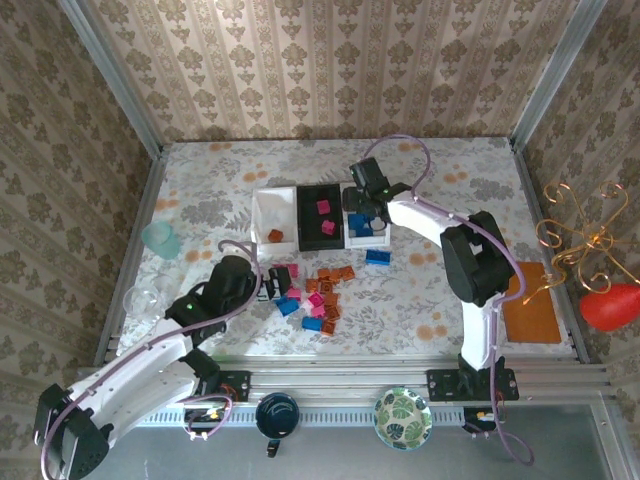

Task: Sort the legos into containers by color

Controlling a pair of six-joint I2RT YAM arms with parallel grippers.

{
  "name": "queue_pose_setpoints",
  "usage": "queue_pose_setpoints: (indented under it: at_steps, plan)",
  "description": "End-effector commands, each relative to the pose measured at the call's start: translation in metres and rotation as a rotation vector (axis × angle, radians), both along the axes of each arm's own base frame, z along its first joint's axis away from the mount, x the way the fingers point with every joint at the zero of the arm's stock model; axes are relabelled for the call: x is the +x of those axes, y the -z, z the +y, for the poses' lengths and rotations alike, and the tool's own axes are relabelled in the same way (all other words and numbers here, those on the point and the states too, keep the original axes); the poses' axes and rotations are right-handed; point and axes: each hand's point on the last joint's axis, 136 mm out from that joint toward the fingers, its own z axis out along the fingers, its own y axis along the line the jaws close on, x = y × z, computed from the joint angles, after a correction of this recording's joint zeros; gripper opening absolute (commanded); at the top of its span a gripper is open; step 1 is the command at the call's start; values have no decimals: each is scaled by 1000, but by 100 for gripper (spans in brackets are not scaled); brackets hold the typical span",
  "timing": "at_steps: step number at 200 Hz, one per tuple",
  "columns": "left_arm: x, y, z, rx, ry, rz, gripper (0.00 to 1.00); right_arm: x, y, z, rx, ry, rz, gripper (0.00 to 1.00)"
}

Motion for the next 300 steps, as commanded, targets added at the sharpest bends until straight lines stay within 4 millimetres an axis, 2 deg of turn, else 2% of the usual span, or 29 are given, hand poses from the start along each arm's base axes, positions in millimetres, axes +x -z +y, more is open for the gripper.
queue_pose_setpoints:
  at_steps: [1, 21, 43, 66, 91, 106, 127, 145, 156, 176, 201, 230, 270, 283, 300]
  plan:
    - [-10, 14, 9, 13, -19, 59, 100, 1, -8, 3, 24, -10, 5, 67]
    - [-16, 22, 13, 33, -19, 93, 99, -11, -31, 14, 73, -49, -46, 72]
    - [-21, 38, 10, 35, -3, 137, 93, -35, -44, 27, 96, -100, -70, 74]
    - [-21, 52, 0, 28, 27, 181, 81, -67, -43, 42, 103, -163, -74, 74]
    - [-16, 62, -9, 44, 44, 206, 81, -98, -37, 51, 104, -209, -58, 74]
    - [-13, 70, -9, 73, 33, 225, 75, -110, -36, 50, 109, -219, -55, 74]
    - [-10, 81, -4, 110, 7, 246, 71, -122, -39, 45, 128, -220, -60, 74]
    - [-8, 87, -8, 104, 17, 252, 70, -129, -44, 41, 137, -219, -72, 74]
    - [-6, 89, -8, 112, 14, 258, 64, -131, -47, 38, 136, -213, -80, 74]
    - [-7, 95, 6, 168, -41, 291, 51, -133, -49, 35, 132, -209, -89, 74]
    - [-12, 97, 26, 192, -97, 309, 45, -135, -49, 35, 147, -211, -87, 74]
    - [-13, 87, 35, 168, -111, 283, 45, -133, -48, 37, 147, -211, -83, 74]
    - [-5, 57, 8, 88, -14, 185, 71, -132, -53, 37, 146, -213, -95, 74]
    - [-2, 56, 2, 97, 5, 180, 75, -132, -55, 37, 144, -212, -96, 74]
    - [4, 65, -3, 124, 11, 203, 77, -132, -55, 36, 143, -212, -95, 74]
